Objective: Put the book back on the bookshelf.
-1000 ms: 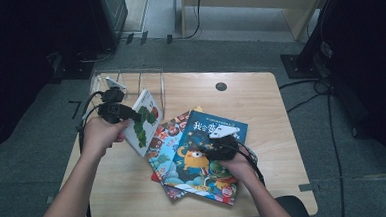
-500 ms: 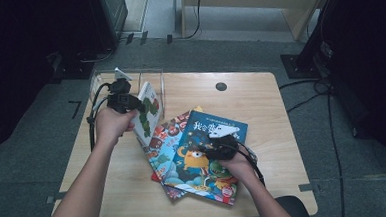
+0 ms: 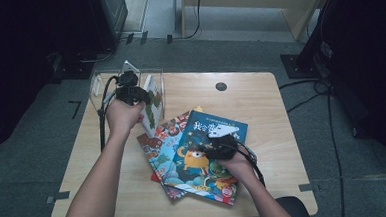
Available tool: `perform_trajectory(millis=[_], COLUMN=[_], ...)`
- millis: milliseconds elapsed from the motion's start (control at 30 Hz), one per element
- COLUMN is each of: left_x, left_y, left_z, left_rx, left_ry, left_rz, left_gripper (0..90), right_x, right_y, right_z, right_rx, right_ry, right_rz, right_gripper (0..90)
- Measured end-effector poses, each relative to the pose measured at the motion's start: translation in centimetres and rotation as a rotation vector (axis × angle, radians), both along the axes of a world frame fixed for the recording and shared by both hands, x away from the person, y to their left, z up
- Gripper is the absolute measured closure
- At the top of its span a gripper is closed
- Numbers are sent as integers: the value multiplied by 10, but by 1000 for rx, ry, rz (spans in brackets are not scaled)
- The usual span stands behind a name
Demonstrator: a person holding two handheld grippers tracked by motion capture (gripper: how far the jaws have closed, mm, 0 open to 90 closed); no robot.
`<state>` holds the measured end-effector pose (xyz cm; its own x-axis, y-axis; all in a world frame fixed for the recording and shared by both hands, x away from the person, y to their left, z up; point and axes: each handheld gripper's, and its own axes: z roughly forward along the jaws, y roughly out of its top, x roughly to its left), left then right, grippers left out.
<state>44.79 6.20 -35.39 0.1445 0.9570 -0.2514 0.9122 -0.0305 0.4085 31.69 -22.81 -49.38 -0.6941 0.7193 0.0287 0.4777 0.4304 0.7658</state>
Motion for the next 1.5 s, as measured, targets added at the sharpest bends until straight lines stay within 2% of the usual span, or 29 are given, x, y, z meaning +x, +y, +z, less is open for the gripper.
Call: perform_trajectory(millis=[233, 467, 567, 633, 767, 1033, 1500], left_x=[9, 19, 23, 24, 26, 33, 37], left_y=[-7, -12, -14, -16, -18, -27, -25], left_z=[-8, -12, -13, -14, -15, -24, -33], left_rx=[29, 21, 27, 35, 41, 85, 88], left_ry=[-16, -22, -39, -67, -83, -89, -84], left_rz=[33, 45, 58, 61, 69, 64, 64], left_gripper=[770, 770, 770, 770, 771, 771, 770], right_x=[0, 0, 0, 0, 1, 1, 1], right_y=[0, 0, 0, 0, 1, 1, 1], right_z=[0, 0, 0, 0, 0, 0, 0], right_rx=[0, -1, 0, 0, 0, 3, 3], right_ry=[-1, 0, -3, -3, -3, 2, 0], right_rz=[1, 1, 3, 3, 2, -2, -1], right_gripper=[445, 447, 450, 450, 454, 460, 461])
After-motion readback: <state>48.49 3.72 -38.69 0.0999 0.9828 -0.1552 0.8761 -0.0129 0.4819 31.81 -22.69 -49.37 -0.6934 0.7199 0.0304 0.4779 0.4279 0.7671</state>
